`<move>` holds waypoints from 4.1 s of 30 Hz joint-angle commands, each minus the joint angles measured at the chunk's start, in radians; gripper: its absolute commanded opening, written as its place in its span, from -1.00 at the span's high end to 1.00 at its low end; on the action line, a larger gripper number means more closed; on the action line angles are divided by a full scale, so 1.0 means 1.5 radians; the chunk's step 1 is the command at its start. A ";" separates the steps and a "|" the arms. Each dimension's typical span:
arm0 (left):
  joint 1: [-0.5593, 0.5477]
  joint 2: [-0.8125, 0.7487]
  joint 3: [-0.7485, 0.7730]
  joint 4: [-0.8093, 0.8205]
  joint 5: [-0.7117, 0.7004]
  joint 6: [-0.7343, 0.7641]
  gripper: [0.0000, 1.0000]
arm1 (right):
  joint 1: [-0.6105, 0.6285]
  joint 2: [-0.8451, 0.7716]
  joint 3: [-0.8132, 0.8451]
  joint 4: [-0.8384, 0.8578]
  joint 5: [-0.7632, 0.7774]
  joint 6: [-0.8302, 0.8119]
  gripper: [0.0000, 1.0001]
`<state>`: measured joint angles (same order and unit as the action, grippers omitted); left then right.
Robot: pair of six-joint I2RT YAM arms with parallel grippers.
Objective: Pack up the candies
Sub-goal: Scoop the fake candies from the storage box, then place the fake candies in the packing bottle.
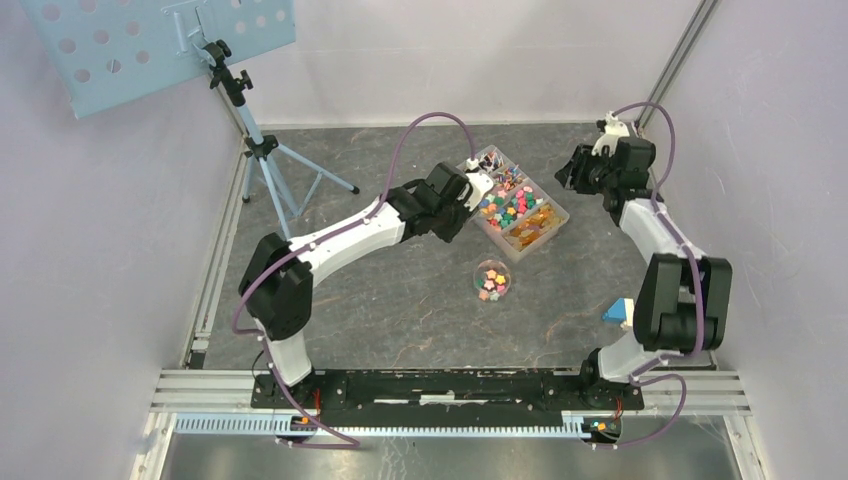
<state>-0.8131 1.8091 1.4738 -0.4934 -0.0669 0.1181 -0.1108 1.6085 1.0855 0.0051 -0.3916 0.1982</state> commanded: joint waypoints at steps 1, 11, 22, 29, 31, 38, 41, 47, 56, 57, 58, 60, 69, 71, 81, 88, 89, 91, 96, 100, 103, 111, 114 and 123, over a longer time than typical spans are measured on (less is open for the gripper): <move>0.000 -0.070 -0.013 0.001 0.018 -0.024 0.95 | 0.022 -0.079 -0.033 -0.026 0.015 0.018 -0.09; 0.000 -0.156 -0.036 -0.076 0.077 -0.049 0.95 | 0.101 -0.242 -0.170 -0.009 0.046 0.047 -0.75; -0.006 -0.247 -0.081 -0.140 0.149 -0.104 0.95 | 0.231 -0.354 -0.214 -0.008 0.092 0.080 -0.60; -0.025 -0.278 -0.095 -0.172 0.180 -0.128 0.95 | 0.248 -0.437 -0.251 -0.026 0.100 0.060 -0.70; -0.034 -0.279 -0.099 -0.182 0.173 -0.128 0.95 | 0.247 -0.461 -0.258 -0.035 0.112 0.049 -0.72; -0.073 -0.285 -0.135 -0.190 0.138 -0.129 0.95 | 0.248 -0.509 -0.254 -0.058 0.134 0.032 -0.75; -0.083 -0.284 -0.143 -0.190 0.135 -0.134 0.95 | 0.248 -0.515 -0.242 -0.078 0.133 0.026 -0.76; -0.092 -0.274 -0.121 -0.212 0.135 -0.133 0.95 | 0.247 -0.539 -0.266 -0.081 0.134 0.023 -0.78; -0.103 -0.255 -0.078 -0.286 0.133 -0.142 0.95 | 0.247 -0.552 -0.272 -0.089 0.148 0.011 -0.80; -0.104 -0.252 -0.073 -0.291 0.134 -0.142 0.95 | 0.247 -0.551 -0.274 -0.088 0.145 0.011 -0.80; -0.105 -0.248 -0.066 -0.299 0.134 -0.141 0.95 | 0.247 -0.549 -0.275 -0.088 0.142 0.013 -0.80; -0.106 -0.238 -0.054 -0.312 0.135 -0.141 0.95 | 0.247 -0.549 -0.279 -0.086 0.140 0.013 -0.80; -0.112 -0.192 -0.016 -0.367 0.131 -0.136 0.95 | 0.248 -0.555 -0.293 -0.084 0.147 0.006 -0.81; -0.113 -0.185 -0.006 -0.377 0.130 -0.136 0.95 | 0.248 -0.552 -0.296 -0.081 0.141 0.005 -0.81; -0.118 -0.173 0.014 -0.399 0.122 -0.136 0.95 | 0.247 -0.548 -0.304 -0.071 0.130 0.005 -0.81; -0.119 -0.165 0.038 -0.412 0.117 -0.133 0.95 | 0.247 -0.547 -0.313 -0.068 0.129 0.004 -0.81; -0.119 -0.163 0.041 -0.414 0.116 -0.133 0.95 | 0.248 -0.547 -0.313 -0.067 0.129 0.004 -0.81; -0.119 -0.160 0.043 -0.417 0.116 -0.132 0.95 | 0.247 -0.547 -0.313 -0.067 0.129 0.003 -0.81; -0.121 -0.157 0.045 -0.417 0.117 -0.132 0.95 | 0.247 -0.549 -0.311 -0.066 0.128 0.003 -0.81; -0.120 -0.157 0.051 -0.419 0.115 -0.131 0.95 | 0.248 -0.550 -0.310 -0.065 0.127 0.003 -0.81; -0.122 -0.157 0.058 -0.424 0.115 -0.130 0.95 | 0.247 -0.545 -0.311 -0.063 0.126 0.003 -0.81; -0.122 -0.149 0.083 -0.456 0.105 -0.133 0.95 | 0.248 -0.537 -0.313 -0.057 0.122 0.006 -0.82; -0.121 -0.141 0.088 -0.471 0.090 -0.132 0.95 | 0.247 -0.537 -0.314 -0.056 0.121 0.007 -0.82; -0.123 -0.112 0.110 -0.488 0.083 -0.131 0.95 | 0.247 -0.534 -0.307 -0.059 0.119 0.004 -0.82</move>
<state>-0.9909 1.6402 1.5810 -1.2076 0.0723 -0.0570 0.2554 0.8078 0.6231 -0.1284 -0.2020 0.2119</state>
